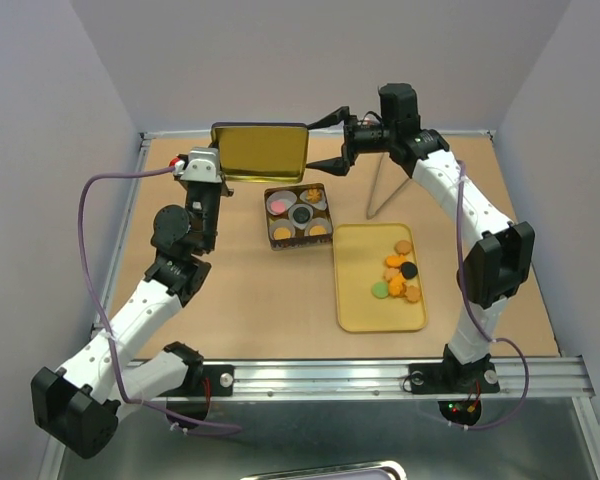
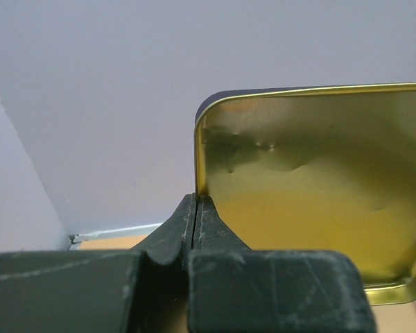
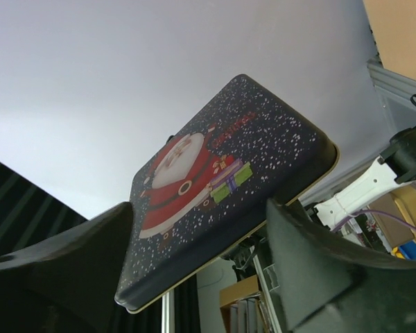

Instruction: Pack the cookies

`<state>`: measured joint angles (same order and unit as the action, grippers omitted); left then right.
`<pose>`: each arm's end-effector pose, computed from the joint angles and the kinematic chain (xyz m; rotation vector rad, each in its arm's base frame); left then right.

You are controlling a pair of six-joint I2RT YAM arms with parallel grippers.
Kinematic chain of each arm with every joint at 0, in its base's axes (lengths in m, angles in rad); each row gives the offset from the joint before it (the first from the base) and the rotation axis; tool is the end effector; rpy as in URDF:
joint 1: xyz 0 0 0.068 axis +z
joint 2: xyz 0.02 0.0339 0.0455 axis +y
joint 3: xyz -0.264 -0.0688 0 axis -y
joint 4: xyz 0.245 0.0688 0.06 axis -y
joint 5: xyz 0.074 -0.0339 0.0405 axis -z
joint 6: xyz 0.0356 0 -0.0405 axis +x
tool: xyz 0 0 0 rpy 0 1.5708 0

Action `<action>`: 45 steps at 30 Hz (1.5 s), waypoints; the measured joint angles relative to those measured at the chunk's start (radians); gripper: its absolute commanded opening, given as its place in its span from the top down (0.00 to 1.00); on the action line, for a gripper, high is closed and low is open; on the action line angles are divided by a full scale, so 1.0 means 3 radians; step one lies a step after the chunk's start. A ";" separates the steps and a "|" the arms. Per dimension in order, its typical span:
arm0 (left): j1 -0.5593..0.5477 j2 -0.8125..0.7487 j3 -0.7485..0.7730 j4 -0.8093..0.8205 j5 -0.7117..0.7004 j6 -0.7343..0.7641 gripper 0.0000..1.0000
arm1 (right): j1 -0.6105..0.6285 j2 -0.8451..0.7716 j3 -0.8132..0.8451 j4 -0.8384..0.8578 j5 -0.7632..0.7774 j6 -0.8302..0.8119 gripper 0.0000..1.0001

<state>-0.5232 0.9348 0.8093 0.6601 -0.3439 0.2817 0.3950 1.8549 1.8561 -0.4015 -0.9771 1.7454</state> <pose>0.1847 -0.0927 0.4095 0.1140 1.0645 -0.0399 0.3813 0.1909 0.3906 -0.7577 -2.1660 -1.8105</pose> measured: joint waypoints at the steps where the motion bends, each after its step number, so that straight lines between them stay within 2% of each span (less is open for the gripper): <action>1: 0.0000 0.0006 0.0000 0.0014 -0.0009 0.0015 1.00 | 0.0000 0.0000 0.0004 0.0023 0.0000 0.0017 0.28; 17: -0.0003 0.0231 0.0000 0.0388 -0.0310 0.0399 1.00 | 0.0120 0.0142 0.0028 0.0244 -0.0104 0.0170 0.23; 28: -0.0025 0.0338 0.0000 0.0584 -0.0365 0.0776 1.00 | 0.0178 0.0141 -0.0085 0.0271 -0.0305 0.0150 0.23; 33: -0.0027 0.0340 0.0000 0.0589 -0.0336 0.0816 1.00 | 0.0179 0.0141 -0.0135 0.0273 -0.0326 0.0125 0.37; 41: -0.0045 0.0338 0.0000 0.0580 -0.0320 0.0690 1.00 | 0.0188 0.0139 -0.0125 0.0340 -0.0294 0.0122 0.41; 45: -0.0080 0.0338 0.0000 0.0580 -0.0323 0.0647 1.00 | 0.0195 0.0142 -0.0108 0.0359 -0.0271 0.0144 0.47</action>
<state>-0.5472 1.0363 0.8093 0.8341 -0.4408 0.4759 0.4534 1.8977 1.8236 -0.2939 -1.0584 1.7885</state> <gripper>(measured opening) 0.029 0.571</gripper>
